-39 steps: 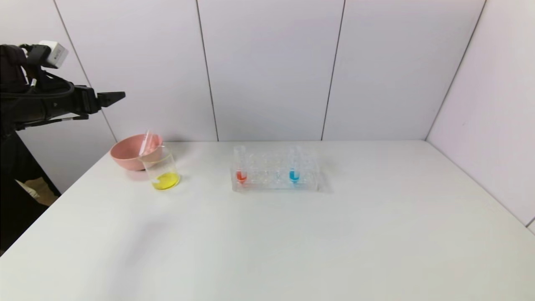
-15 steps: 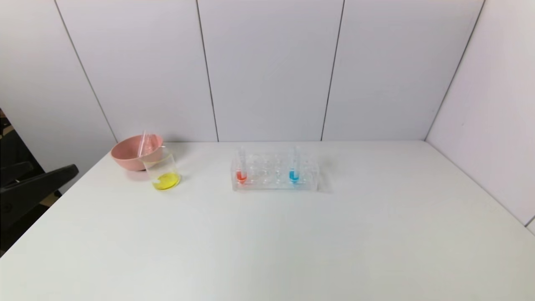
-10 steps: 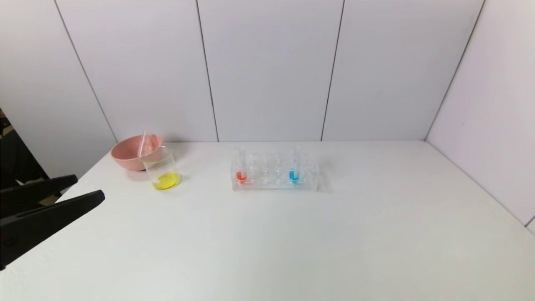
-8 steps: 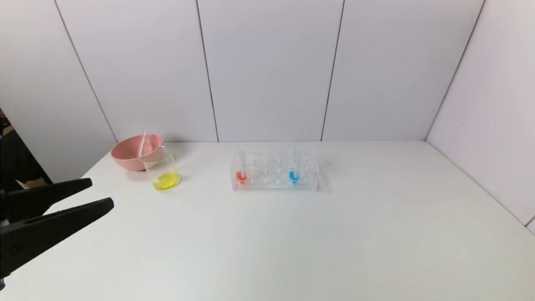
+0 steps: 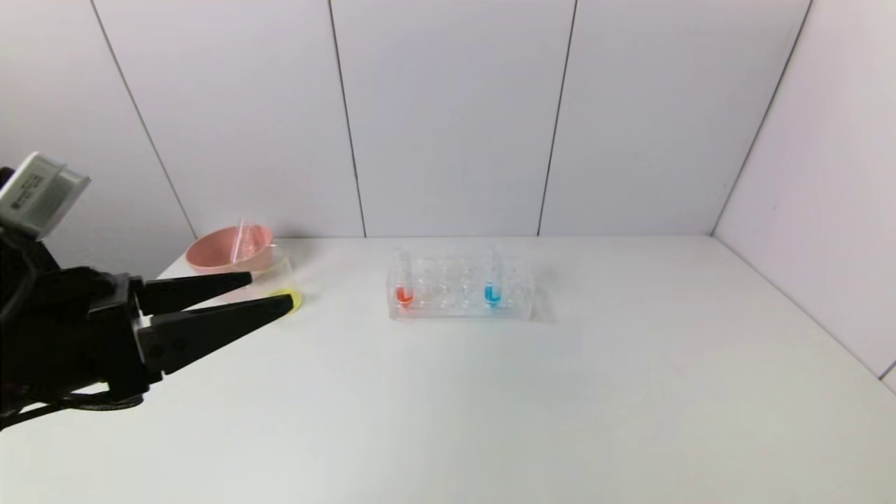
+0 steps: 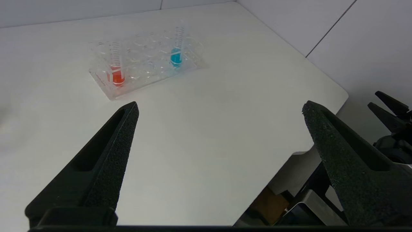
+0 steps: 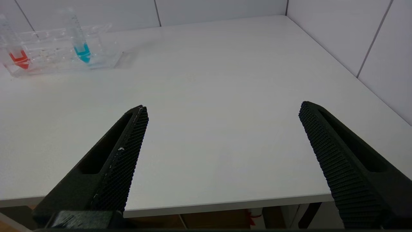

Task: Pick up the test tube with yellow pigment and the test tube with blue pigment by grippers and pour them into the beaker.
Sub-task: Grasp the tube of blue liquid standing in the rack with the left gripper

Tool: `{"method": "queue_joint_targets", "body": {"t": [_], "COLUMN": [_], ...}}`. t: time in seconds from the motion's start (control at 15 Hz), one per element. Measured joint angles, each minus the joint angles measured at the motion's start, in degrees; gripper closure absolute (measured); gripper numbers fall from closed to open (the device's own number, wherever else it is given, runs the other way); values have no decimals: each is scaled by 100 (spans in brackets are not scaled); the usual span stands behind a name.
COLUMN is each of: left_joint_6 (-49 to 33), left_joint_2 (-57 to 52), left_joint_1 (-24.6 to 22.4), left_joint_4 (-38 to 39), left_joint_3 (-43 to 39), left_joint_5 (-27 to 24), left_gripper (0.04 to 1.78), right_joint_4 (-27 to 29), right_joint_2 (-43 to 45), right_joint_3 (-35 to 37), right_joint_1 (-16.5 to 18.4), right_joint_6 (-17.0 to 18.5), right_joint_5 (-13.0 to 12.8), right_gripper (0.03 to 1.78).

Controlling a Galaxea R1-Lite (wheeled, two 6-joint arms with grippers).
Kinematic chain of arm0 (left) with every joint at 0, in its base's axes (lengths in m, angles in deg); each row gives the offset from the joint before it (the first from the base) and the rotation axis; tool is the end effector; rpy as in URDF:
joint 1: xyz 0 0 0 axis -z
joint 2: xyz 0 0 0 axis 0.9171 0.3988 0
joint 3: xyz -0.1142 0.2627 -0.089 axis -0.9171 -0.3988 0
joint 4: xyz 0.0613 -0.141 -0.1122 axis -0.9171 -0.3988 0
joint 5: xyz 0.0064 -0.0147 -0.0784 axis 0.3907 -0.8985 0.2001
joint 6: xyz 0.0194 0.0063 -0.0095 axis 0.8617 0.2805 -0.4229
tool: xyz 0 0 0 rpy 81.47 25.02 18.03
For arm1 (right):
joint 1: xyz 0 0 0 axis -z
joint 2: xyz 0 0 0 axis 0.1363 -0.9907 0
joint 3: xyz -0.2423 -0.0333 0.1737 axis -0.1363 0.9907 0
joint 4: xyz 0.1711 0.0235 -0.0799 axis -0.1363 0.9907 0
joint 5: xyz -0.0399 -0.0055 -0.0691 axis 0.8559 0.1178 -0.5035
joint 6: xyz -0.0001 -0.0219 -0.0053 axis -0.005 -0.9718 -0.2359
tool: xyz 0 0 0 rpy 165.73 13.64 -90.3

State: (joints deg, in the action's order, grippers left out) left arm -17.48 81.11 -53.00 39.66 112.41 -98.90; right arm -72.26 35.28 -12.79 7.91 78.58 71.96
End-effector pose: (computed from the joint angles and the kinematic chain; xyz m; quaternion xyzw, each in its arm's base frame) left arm 0.1480 -0.0486 0.2404 -0.1170 0.1106 -0.3955 0.9042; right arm -0.0226 -0.0009 0.0758 0.0481 -0.0018 -0.0197 0.9986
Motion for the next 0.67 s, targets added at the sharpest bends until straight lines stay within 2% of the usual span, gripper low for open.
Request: {"method": "queue_joint_targets", "body": {"t": [0.4,0.67], "left_joint_6": [-6,-24], "left_joint_2": [1271,1680], "left_joint_1": [940,1459], "left_joint_4": [1224,1435], "left_joint_3": [37,26], "left_joint_5": [703,1108], "left_gripper": [5,5], "right_joint_4": [-1,-1], "right_joint_2": [0,0], "right_joint_3": [0,0], "right_joint_1": [0,2], "right_joint_6": [0,0], "right_joint_5": [0,0], "right_gripper": [10,10]}}
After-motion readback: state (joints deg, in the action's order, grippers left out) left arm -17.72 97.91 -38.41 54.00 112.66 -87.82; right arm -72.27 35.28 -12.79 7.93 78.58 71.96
